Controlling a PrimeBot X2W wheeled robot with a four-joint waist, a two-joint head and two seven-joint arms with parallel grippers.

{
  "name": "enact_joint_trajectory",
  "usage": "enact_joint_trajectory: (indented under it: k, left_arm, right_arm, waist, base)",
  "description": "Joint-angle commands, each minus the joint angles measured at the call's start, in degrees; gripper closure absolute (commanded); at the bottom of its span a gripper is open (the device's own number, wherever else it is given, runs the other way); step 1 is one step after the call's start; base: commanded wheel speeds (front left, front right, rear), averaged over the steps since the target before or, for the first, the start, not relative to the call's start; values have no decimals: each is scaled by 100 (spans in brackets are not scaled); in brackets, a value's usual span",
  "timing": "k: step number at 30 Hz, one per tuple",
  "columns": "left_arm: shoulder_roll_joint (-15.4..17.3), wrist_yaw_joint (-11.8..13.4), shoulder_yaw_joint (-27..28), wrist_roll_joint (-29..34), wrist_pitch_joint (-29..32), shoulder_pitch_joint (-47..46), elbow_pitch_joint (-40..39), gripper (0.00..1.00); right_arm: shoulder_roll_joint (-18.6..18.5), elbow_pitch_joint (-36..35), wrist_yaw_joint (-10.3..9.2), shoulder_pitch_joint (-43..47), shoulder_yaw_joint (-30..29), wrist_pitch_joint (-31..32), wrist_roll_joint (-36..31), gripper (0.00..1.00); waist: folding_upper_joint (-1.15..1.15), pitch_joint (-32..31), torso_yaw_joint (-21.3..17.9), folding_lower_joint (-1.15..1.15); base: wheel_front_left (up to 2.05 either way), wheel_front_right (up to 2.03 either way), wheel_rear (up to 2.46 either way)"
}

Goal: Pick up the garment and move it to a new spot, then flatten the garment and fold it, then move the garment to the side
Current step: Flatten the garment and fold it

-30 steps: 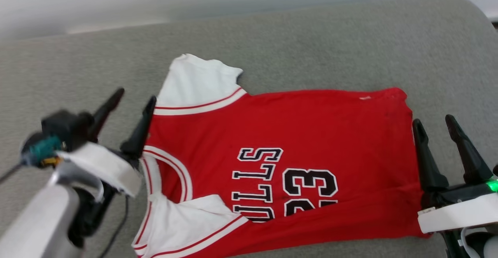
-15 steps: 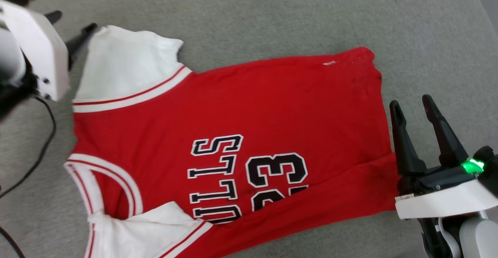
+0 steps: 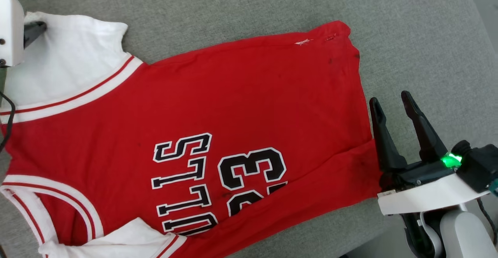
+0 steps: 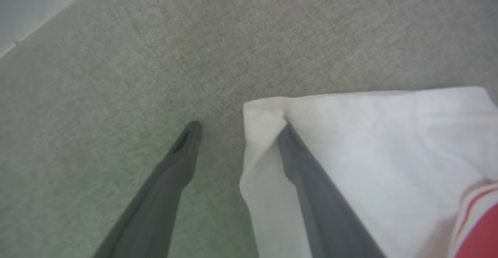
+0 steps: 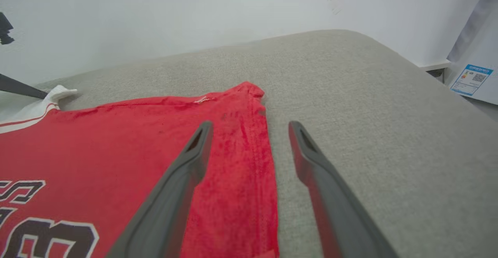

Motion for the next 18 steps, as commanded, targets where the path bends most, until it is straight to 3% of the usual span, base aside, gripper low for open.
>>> enact_joint_trajectory:
  k: [1, 2, 3, 11, 18]
  left_arm:
    - [-47, 20, -94, -55, 146, 131, 138, 17]
    - [-60, 13, -140, -70, 220, 184, 144, 70]
    - [-78, 6, -185, -99, 287, 240, 133, 100]
    - [-419, -53, -153, -86, -371, 291, -49, 100]
    - [-760, -164, -248, -46, -1033, 374, -137, 100]
  right_arm:
    - [-27, 26, -2, -98, -14, -18, -47, 0]
    - [-53, 36, -2, -125, -26, -10, -71, 0]
    - [-73, 41, -2, -142, -43, 0, -90, 0]
    - [-347, -71, -2, -271, -142, 330, -207, 0]
    - [-949, -173, -3, -333, -246, 1277, -199, 0]
  waist:
    - [0, 30, -19, -1]
    - [0, 38, -13, -1]
    - [0, 42, -1, -1]
    - [0, -253, 319, -1]
    - [0, -744, 777, -1]
  base:
    - [0, 0, 0]
    - [0, 0, 0]
    - [0, 0, 0]
    - [0, 0, 0]
    - [0, 0, 0]
